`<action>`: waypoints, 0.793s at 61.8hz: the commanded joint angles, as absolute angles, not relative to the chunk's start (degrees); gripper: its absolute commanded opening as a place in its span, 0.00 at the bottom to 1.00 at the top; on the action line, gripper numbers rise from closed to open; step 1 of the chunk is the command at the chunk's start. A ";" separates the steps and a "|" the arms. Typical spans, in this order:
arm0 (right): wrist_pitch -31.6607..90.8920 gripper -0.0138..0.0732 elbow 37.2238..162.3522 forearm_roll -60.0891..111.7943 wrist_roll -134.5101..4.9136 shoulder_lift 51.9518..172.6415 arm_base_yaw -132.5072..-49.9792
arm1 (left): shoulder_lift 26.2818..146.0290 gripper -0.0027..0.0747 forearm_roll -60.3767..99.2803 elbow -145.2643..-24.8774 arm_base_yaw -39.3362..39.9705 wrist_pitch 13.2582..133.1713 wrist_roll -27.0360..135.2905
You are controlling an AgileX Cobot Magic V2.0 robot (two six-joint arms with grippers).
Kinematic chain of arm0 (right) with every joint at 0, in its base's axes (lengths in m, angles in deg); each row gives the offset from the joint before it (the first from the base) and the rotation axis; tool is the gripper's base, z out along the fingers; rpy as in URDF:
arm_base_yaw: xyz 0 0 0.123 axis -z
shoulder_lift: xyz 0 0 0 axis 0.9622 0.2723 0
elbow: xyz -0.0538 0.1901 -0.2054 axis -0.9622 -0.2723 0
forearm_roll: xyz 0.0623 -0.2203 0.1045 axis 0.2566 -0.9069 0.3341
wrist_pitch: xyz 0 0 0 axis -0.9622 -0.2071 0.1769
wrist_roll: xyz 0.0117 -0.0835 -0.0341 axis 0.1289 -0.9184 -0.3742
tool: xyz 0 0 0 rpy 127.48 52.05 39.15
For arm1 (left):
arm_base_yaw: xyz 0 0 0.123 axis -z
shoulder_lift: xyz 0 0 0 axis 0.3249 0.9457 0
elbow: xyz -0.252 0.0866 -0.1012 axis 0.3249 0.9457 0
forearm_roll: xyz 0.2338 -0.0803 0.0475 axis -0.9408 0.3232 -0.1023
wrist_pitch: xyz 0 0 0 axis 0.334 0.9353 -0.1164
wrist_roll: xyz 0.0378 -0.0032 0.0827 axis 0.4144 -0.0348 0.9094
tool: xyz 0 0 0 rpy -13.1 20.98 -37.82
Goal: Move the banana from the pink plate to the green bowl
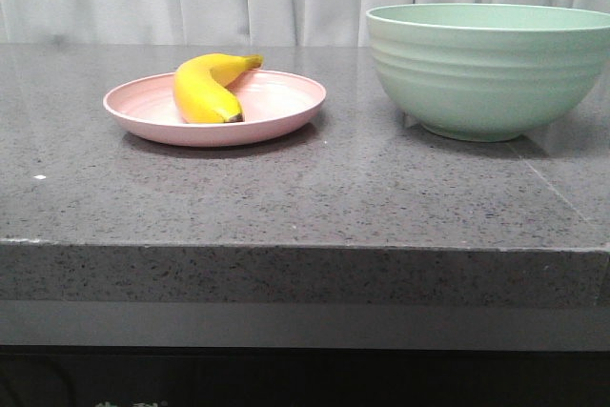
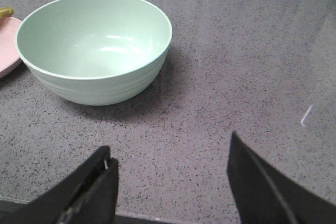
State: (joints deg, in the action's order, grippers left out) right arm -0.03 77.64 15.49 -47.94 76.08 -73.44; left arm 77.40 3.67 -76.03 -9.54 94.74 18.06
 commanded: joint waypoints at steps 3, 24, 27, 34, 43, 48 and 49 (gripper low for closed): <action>4.70 0.70 79.04 15.63 -48.38 77.13 -73.14 | 80.06 0.81 4.93 -80.43 -4.26 90.90 18.23; 6.38 0.70 79.04 15.63 -48.38 77.13 -73.14 | 93.05 0.81 3.58 -89.91 8.68 94.06 15.03; 6.88 0.70 79.04 15.63 -48.38 77.13 -73.14 | 95.58 0.81 3.44 -92.28 9.06 96.02 13.15; 7.17 0.70 79.04 15.63 -48.38 77.13 -73.14 | 102.52 0.81 2.56 -99.03 9.29 102.10 8.89; 7.17 0.70 79.04 15.63 -48.38 77.13 -73.14 | 110.68 0.81 0.78 -107.64 9.29 110.18 4.93; 7.23 0.70 79.04 15.63 -48.38 77.13 -73.14 | 115.07 0.81 -0.11 -112.36 9.29 114.25 3.48; 7.23 0.70 79.04 15.63 -48.38 77.13 -73.14 | 115.77 0.81 -0.11 -113.09 9.29 114.88 3.23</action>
State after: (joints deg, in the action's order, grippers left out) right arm 2.44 77.64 15.49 -47.98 76.08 -73.44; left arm 114.11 0.17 -107.96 8.77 113.27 5.25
